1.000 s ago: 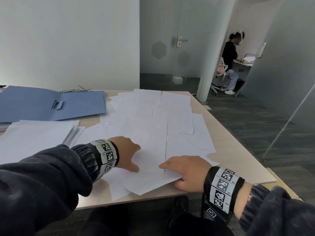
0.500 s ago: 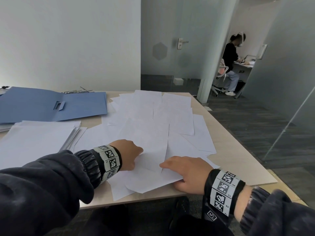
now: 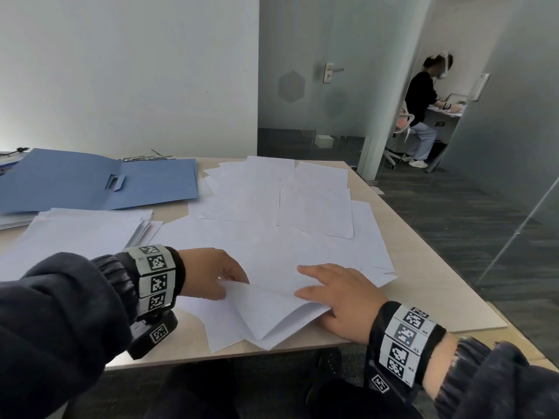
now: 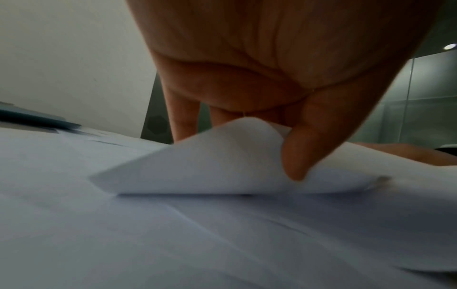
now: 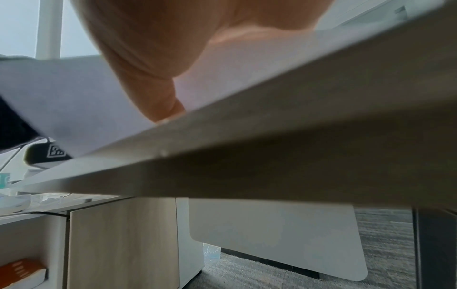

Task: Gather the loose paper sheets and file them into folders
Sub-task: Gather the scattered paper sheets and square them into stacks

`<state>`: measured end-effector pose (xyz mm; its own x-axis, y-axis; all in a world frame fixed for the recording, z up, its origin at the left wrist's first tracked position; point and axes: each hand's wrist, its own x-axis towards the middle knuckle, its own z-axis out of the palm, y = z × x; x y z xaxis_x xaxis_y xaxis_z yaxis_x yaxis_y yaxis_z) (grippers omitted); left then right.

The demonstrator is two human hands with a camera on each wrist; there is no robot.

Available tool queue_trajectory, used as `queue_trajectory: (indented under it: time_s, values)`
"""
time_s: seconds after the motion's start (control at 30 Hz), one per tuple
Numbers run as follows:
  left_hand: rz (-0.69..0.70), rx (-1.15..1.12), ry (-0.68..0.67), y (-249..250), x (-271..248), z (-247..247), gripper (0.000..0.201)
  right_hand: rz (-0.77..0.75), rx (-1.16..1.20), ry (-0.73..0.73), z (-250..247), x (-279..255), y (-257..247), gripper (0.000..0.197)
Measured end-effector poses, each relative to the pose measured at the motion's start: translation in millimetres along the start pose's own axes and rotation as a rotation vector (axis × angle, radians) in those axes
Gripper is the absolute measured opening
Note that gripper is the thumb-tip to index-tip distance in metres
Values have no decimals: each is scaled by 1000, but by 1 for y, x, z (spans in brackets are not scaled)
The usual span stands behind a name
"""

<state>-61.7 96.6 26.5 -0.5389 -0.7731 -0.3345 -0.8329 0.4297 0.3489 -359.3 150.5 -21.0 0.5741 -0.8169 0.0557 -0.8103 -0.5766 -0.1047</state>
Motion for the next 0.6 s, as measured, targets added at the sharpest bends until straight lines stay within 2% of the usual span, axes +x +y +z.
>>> queue_trajectory:
  time_s: [0.1, 0.13, 0.17, 0.23, 0.3, 0.37, 0.43, 0.5, 0.6]
  values:
    - [-14, -222, -207, -10, -7, -13, 65, -62, -30, 62, 14, 4, -4, 38]
    - [-21, -314, -229, -13, -9, -17, 69, -74, -38, 70, 16, 5, -6, 36]
    - [-48, -395, -214, -17, -9, -21, 70, -77, -49, 80, 17, 6, -10, 35]
    - [-150, -459, -100, -23, -2, -25, 61, -81, -64, 98, 16, 7, -16, 34]
    - [-293, -324, 53, -32, 13, -23, 48, -71, -35, 72, 13, 12, -21, 34]
    - [-433, -137, 134, -44, 31, -16, 57, -15, 27, -42, 11, 15, -24, 42]
    - [-521, -48, 126, -51, 44, -10, 78, 24, 48, -136, 12, 15, -27, 59]
    - [-555, 31, 107, -49, 50, -9, 92, 47, 27, -174, 15, 15, -29, 67]
    - [-562, 101, 86, -38, 56, -15, 94, 58, 12, -168, 17, 15, -29, 65]
